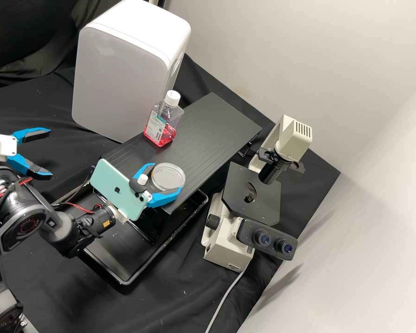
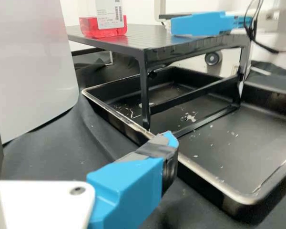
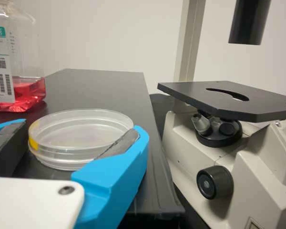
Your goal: Place the lid on the petri dish
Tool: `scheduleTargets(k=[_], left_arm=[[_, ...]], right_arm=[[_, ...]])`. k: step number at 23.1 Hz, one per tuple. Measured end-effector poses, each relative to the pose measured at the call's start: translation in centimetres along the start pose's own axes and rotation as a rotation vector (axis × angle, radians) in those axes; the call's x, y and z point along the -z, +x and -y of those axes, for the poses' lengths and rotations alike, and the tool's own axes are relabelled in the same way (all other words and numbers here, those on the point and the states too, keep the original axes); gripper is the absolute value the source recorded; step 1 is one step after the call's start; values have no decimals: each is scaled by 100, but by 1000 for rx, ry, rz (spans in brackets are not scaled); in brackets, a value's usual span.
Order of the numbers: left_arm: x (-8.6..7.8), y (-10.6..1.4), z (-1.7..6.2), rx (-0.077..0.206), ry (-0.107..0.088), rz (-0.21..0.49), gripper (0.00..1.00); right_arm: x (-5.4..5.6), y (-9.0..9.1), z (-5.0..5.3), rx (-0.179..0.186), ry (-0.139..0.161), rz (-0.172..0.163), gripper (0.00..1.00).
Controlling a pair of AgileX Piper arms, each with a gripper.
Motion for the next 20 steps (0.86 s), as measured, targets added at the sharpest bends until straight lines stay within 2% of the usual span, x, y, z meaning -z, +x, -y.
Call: scheduleTargets(k=[1, 3, 4, 5, 8, 10, 12, 16, 20], left_arm=[[-9, -4, 4, 0, 22, -4, 100], [-36, -26, -27, -17, 65, -7, 100], [-41, -49, -43, -24, 77, -3, 100], [-47, -74, -57, -31, 80, 2, 100], [-44, -126, -96, -50, 73, 9, 100], [-42, -152, -128, -65, 66, 13, 100], [-40, -178, -148, -75, 48, 17, 100], [-44, -180, -151, -77, 45, 20, 100], [-46, -181, -151, -76, 45, 21, 100]], right_arm=[[10, -15, 5, -15, -14, -3, 100], [23, -61, 13, -39, -40, 8, 100], [38, -82, 14, -47, -49, 5, 100], [41, -98, 14, -54, -57, 13, 100], [45, -146, 11, -77, -59, 40, 100], [47, -188, 4, -84, -54, 47, 100], [57, -217, -4, -95, -45, 51, 100], [65, -279, -23, -98, -38, 44, 100], [51, -306, -44, -98, 9, 36, 100]])
